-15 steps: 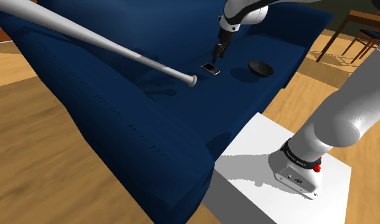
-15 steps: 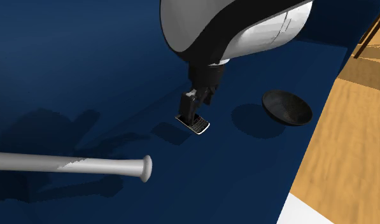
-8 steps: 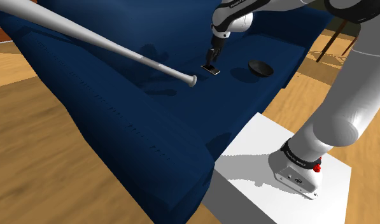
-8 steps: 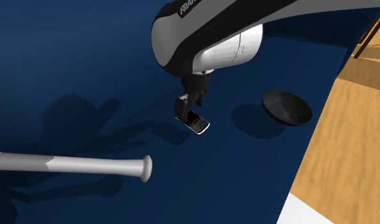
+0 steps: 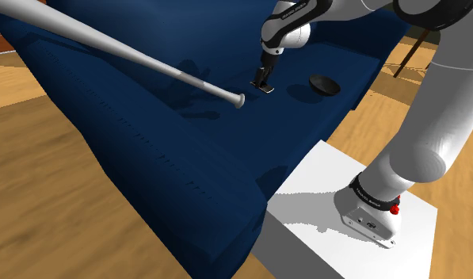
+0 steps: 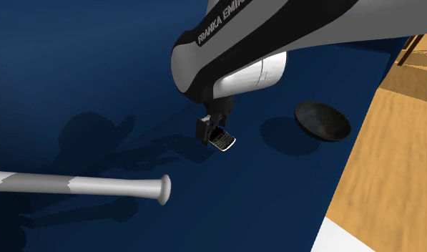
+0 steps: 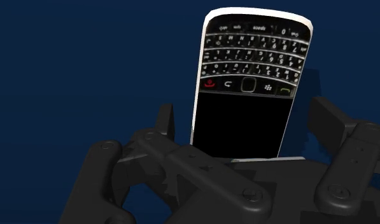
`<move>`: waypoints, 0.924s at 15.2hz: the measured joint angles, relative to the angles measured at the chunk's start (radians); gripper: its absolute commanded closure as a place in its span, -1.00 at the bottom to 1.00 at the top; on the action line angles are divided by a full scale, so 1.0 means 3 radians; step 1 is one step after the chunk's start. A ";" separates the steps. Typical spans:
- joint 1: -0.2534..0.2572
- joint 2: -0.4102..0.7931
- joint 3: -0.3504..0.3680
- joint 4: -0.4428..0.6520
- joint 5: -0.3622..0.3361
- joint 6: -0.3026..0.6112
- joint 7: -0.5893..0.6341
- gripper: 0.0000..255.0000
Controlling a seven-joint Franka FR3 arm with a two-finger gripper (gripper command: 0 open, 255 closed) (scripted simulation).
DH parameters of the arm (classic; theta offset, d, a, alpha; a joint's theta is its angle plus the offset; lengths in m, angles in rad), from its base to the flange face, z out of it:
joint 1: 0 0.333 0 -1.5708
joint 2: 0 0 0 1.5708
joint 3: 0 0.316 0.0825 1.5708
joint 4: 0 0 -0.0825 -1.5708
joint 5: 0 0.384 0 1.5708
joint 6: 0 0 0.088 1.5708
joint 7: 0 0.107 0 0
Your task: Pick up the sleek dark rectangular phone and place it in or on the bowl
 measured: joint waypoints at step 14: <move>-0.0001 0.0001 -0.0001 0.0003 0.0001 0.0003 0.0000 1.00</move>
